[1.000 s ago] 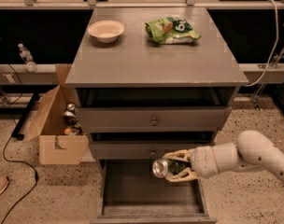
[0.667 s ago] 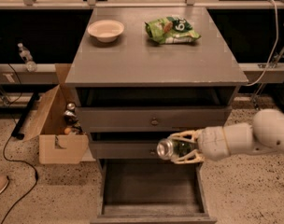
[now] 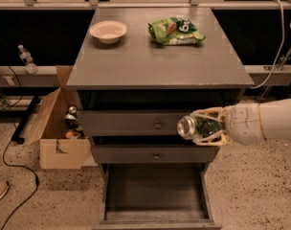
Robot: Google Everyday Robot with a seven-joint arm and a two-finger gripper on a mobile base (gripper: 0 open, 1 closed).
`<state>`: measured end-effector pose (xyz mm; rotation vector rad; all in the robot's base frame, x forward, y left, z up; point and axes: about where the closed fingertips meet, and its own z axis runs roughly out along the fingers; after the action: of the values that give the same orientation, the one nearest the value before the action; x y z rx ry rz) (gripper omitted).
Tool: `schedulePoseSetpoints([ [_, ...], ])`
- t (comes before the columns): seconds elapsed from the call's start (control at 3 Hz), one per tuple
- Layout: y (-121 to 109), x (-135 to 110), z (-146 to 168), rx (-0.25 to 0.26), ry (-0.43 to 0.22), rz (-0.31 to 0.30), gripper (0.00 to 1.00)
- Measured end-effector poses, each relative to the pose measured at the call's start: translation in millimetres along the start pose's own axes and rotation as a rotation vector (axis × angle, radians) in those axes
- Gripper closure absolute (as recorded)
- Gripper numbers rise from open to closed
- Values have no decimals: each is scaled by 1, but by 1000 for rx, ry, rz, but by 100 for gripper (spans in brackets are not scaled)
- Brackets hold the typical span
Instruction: Pick green can from bottom drawer and place on counter
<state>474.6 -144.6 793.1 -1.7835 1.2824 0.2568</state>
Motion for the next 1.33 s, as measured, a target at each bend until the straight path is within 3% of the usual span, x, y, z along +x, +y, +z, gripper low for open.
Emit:
schedulePoseSetpoints([
  [0.33, -1, -1, 0, -1, 1, -3, 100],
  [0.67, -16, -5, -5, -54, 62, -44, 100],
  [1.0, -52, -15, -32, -52, 157, -120, 100],
  [1.33, -145, -11, -75, -35, 250, -210, 100],
])
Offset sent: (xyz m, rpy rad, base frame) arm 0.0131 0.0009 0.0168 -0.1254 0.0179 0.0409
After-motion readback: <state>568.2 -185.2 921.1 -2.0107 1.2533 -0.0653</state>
